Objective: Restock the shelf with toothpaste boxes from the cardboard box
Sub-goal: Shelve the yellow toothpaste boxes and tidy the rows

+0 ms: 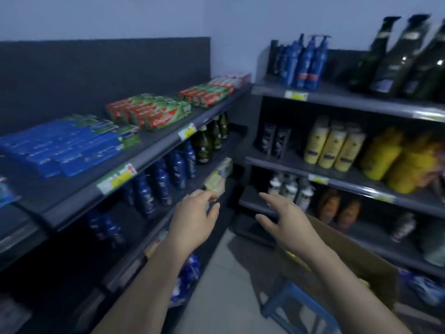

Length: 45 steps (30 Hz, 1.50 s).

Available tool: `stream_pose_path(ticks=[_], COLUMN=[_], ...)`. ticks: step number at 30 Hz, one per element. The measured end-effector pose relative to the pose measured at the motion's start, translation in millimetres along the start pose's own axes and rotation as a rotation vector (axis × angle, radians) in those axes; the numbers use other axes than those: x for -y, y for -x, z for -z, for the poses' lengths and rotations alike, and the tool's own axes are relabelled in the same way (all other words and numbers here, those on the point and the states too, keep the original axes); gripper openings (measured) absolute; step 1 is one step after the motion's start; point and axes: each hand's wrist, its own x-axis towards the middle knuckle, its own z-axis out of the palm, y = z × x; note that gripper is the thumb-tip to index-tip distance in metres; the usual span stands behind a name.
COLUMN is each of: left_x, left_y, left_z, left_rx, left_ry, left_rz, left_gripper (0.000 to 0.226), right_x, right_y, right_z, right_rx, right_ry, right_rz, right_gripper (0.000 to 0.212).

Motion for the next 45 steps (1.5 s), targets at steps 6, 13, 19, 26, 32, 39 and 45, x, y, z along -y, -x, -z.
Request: stream_pose_path(ticks=[6, 13, 19, 26, 32, 39, 45], left_x=[-19.5, -33.3, -52.9, -93.4, -133.3, -160.4, -169.3], left_y=[-56.2, -137.2, -189.3, -197.1, -186.7, -166.2, -136.9], left_z=[-93.0, -187.9, -263.0, -359.9, -449.7, -562.1, -653.8], left_rx=[0.203, 0.416, 0.624, 0.856, 0.988, 1.151, 1.288], left_ry=[0.068, 0.118, 0.098, 0.068, 0.04, -0.016, -0.056], left_rz=[-0.089, -0.199, -0.306, -0.381, -0.402, -0.346, -0.218], left_gripper=[0.022, 0.021, 0.022, 0.019, 0.018, 0.022, 0.037], right_x=[-90.4, -179.7, -236.6, -305.6, -373.9, -460.7, -521.9], right_y=[2.3, -14.3, -17.2, 30.4, 72.1, 98.4, 108.5], right_z=[13.3, 19.1, 19.8, 16.5, 11.7, -18.7, -73.9], right_rx=[-0.08, -0.133, -0.213, -0.295, -0.291, -0.301, -0.313], right_ry=[0.017, 0.001, -0.036, -0.096, -0.136, -0.255, -0.344], right_rz=[-0.271, -0.592, -0.845, -1.104, -1.227, -1.315, -1.387], right_gripper=[0.053, 0.054, 0.053, 0.045, 0.042, 0.036, 0.033])
